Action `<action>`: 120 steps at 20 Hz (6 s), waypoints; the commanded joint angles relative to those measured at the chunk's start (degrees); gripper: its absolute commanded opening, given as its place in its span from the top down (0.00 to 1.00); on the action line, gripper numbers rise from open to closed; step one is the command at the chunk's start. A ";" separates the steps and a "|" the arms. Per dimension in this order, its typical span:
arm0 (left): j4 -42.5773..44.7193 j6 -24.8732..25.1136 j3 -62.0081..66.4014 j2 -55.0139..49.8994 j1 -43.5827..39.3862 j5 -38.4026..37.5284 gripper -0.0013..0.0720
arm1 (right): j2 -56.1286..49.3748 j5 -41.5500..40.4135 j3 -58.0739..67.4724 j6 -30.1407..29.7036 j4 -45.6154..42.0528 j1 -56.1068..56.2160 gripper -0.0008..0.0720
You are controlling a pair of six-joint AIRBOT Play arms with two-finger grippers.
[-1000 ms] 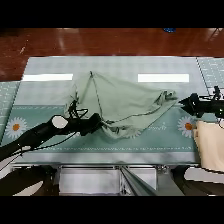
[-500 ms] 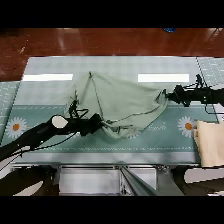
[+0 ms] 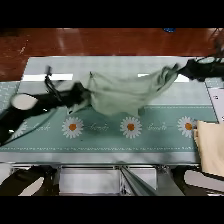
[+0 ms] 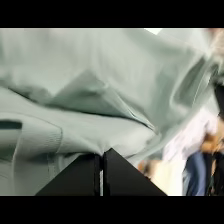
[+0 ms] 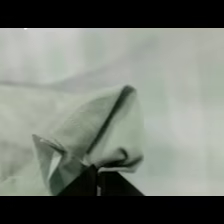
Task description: Fold the shirts.
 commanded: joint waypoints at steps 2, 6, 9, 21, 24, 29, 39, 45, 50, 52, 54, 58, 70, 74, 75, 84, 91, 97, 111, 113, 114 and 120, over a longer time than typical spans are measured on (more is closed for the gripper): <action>-0.09 4.66 16.57 9.42 15.12 -2.80 0.95 | 14.36 1.16 13.84 0.83 -1.07 0.09 0.96; 0.11 8.31 34.84 11.26 26.62 -12.70 0.95 | 25.90 3.10 22.40 5.73 -10.43 0.09 0.96; 0.50 9.14 46.80 11.28 33.09 -20.33 0.95 | 34.25 7.34 24.35 7.98 -16.98 0.09 0.96; 29.81 9.27 70.75 19.17 28.48 -39.74 0.95 | 53.05 22.67 24.35 13.55 -23.63 0.09 0.96; 41.44 6.16 66.49 20.92 17.40 -43.89 0.95 | 52.30 26.95 24.22 14.27 -23.63 0.09 0.96; 45.40 4.07 46.40 20.13 13.66 -48.24 0.95 | 45.00 27.04 24.22 13.03 -14.88 0.09 0.96; 42.86 2.14 22.75 -2.25 13.66 -20.50 0.95 | 13.00 12.81 6.51 6.03 -10.43 7.69 0.96; 41.66 -1.97 28.35 -21.97 13.64 -7.17 0.95 | -13.70 -5.68 15.15 7.50 -2.89 13.22 0.96; 35.43 -1.92 32.22 -28.81 13.66 -9.84 0.77 | -21.57 -6.71 19.54 12.02 3.32 11.72 0.53; 36.35 -1.90 34.77 -28.72 15.72 -15.02 0.29 | -20.83 -0.72 20.59 12.07 3.48 8.33 0.42; 38.49 -1.38 38.45 -28.72 20.85 -24.96 0.29 | -18.47 9.42 20.96 11.54 2.95 2.64 0.42; 44.70 -4.02 30.12 -26.29 34.64 -40.94 0.29 | -8.37 23.67 14.36 6.47 -11.91 -5.81 0.42; 17.70 11.91 -5.25 -18.01 43.95 -29.16 0.29 | 23.63 6.93 -35.06 0.70 -3.04 -6.99 0.43; 14.05 11.89 -5.20 -22.21 37.51 -26.32 0.29 | 23.89 6.88 -35.06 1.16 -0.92 -6.99 0.43; 12.15 11.91 -5.20 -23.19 36.11 -24.96 0.30 | 23.89 6.73 -35.04 1.11 -0.55 -7.06 0.43; 7.34 16.61 -1.64 -23.85 33.64 -23.82 0.95 | 23.87 11.65 -42.36 6.32 -15.26 -24.50 0.43; 7.37 16.63 -1.64 -23.87 33.64 -23.58 0.95 | 19.93 2.80 -50.82 3.08 -3.98 -15.74 0.43; 7.37 16.63 -1.64 -23.87 33.64 -23.30 0.95 | 9.88 -9.40 -48.52 3.08 6.05 -7.48 0.43; 2.45 16.37 36.63 -13.14 33.66 -31.95 0.95 | 9.18 8.57 8.74 4.44 -2.51 2.34 0.96; 4.42 12.46 48.15 -10.69 34.38 -30.05 0.95 | 13.03 8.70 20.70 8.13 -9.77 2.34 0.96; 5.35 9.75 54.10 -10.08 35.08 -30.40 0.95 | 14.86 9.14 25.90 8.55 -11.72 2.34 0.96; 19.15 7.30 72.67 -0.96 36.15 -38.64 0.95 | 31.52 13.05 37.03 10.32 -17.07 2.36 0.96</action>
